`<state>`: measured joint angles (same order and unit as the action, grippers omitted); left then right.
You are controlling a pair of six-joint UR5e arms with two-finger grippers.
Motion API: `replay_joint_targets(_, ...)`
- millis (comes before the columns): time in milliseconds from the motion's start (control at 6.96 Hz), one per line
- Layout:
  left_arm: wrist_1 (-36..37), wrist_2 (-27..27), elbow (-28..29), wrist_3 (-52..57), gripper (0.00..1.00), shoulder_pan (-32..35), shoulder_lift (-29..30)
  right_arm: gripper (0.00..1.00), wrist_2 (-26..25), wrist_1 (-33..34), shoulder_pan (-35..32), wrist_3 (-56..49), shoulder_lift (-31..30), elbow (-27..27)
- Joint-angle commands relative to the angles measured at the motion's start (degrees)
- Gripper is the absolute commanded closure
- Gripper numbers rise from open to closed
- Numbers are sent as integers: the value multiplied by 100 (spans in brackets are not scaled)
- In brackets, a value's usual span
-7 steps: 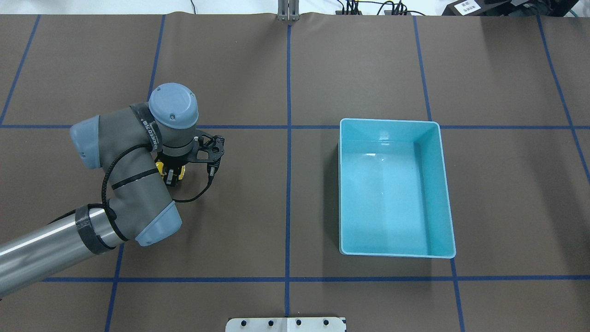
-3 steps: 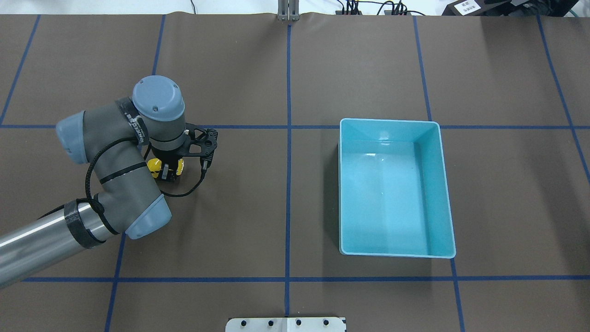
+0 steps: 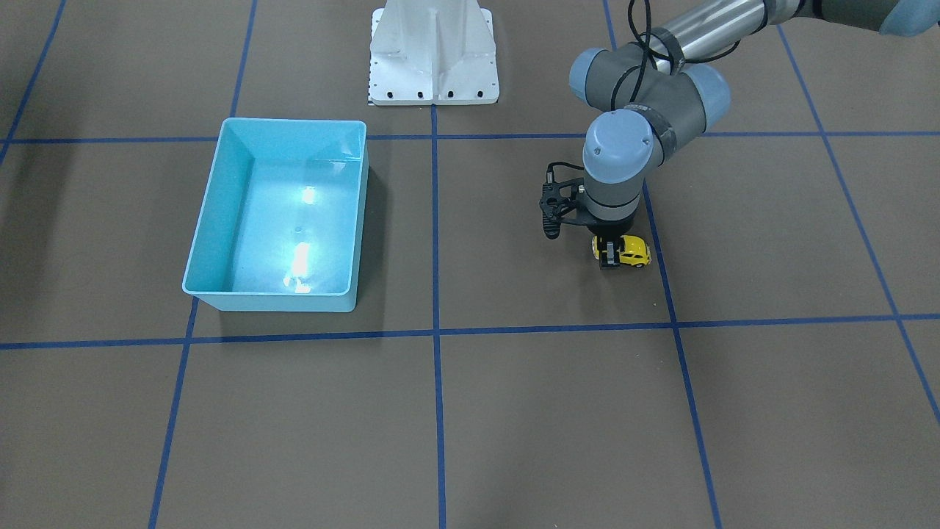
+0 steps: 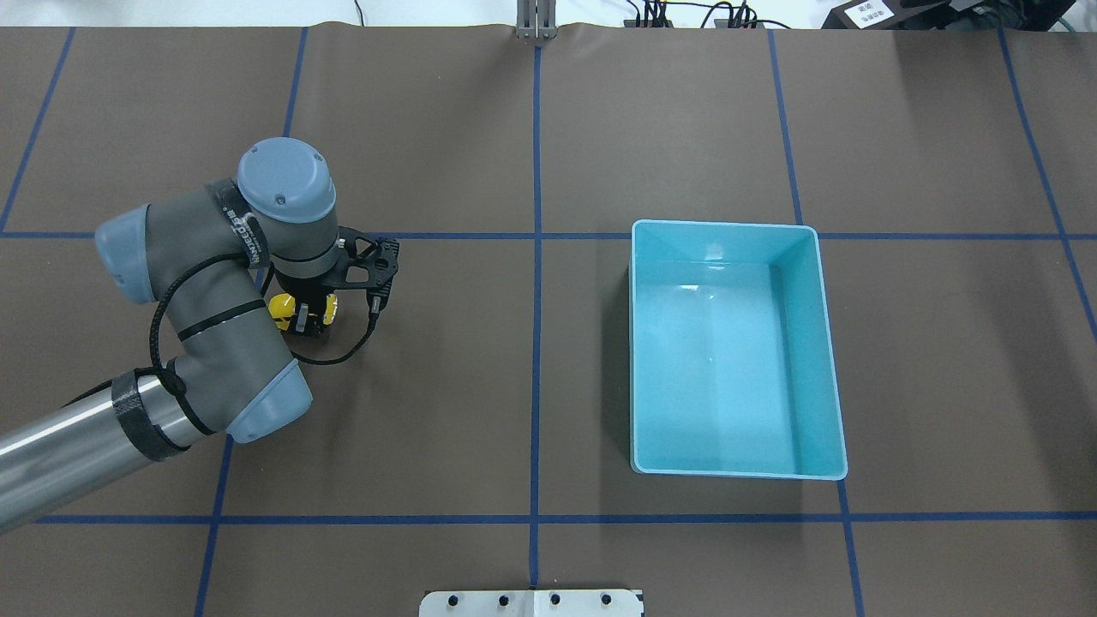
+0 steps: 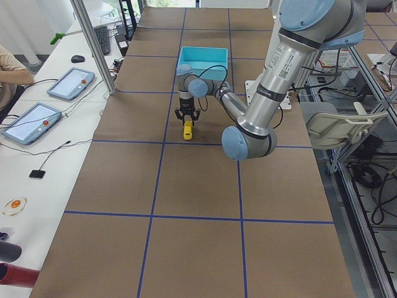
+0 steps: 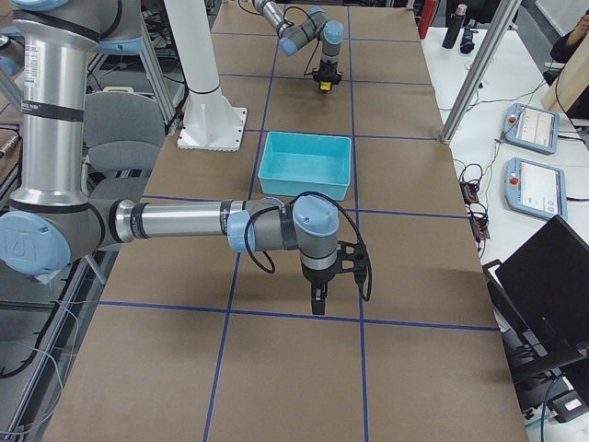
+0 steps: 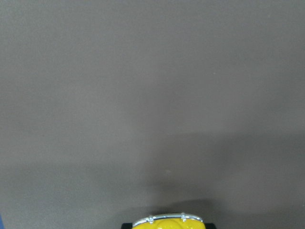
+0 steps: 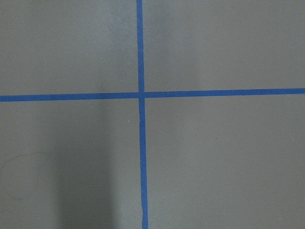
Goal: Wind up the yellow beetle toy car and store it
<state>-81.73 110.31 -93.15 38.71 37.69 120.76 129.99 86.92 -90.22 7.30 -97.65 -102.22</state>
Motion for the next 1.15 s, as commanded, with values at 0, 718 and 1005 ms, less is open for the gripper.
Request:
replay_joint_targets(0, -27, -1, -45, 4, 100, 1, -123, 0, 0, 0, -4, 8, 0, 0)
replay_joint_targets(718, -536, -9, -89, 40, 100, 89, -536, 0, 0, 0, -4, 8, 0, 9)
replay_joint_targets(1005, -939, 8, -151, 40, 100, 115, -877, 0, 0, 0, -4, 8, 0, 9)
